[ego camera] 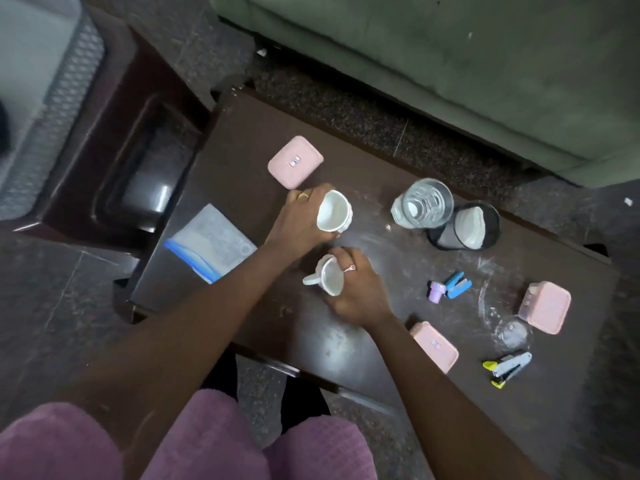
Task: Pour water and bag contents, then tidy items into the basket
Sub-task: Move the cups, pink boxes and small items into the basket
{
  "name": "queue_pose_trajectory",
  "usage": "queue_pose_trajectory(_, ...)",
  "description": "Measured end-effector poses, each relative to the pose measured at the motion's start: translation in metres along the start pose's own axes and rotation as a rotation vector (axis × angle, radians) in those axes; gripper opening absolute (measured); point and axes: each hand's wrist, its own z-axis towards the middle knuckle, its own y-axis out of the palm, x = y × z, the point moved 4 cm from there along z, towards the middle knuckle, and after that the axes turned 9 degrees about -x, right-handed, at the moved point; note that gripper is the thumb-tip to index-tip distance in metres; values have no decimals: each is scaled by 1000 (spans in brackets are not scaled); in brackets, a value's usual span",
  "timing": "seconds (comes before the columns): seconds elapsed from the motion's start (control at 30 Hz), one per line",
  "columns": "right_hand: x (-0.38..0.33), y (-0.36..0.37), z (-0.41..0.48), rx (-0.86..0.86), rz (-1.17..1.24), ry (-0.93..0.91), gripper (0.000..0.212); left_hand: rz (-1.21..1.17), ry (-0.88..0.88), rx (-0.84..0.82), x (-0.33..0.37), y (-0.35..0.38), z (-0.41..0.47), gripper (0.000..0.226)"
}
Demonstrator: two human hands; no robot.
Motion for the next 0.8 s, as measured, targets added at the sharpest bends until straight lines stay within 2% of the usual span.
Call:
queue_pose_trajectory(0.07,-25,-17,16,56,17,-28,69,-18,-19,64,-13,-30,-9,70)
queue_pose_trajectory(0.23,-127,-61,80,220,47,-245,72,1,-167,284,-59,-145,-19,78)
queue_pose_trajectory(0.33,-192,-80,129,281,104,-303,63,-83,-235,500,-98,-226,-30,78)
queue_pose_trajectory(0.47,-276,-100,192,410,200,-369,66,-135,-408,752,-151,-306,-38,72)
queue_pose_trajectory(0.57,-343,-101,248,363,267,-330,67,-228,-583,821,-208,-348,-33,73)
queue_pose_trajectory(0.67,-389,-89,295,215,403,-248,64,-355,-700,875,-252,-369,-24,76)
queue_pose_trajectory(0.8,-421,-69,343,109,492,-219,66,-488,-818,912,-289,-375,-14,73)
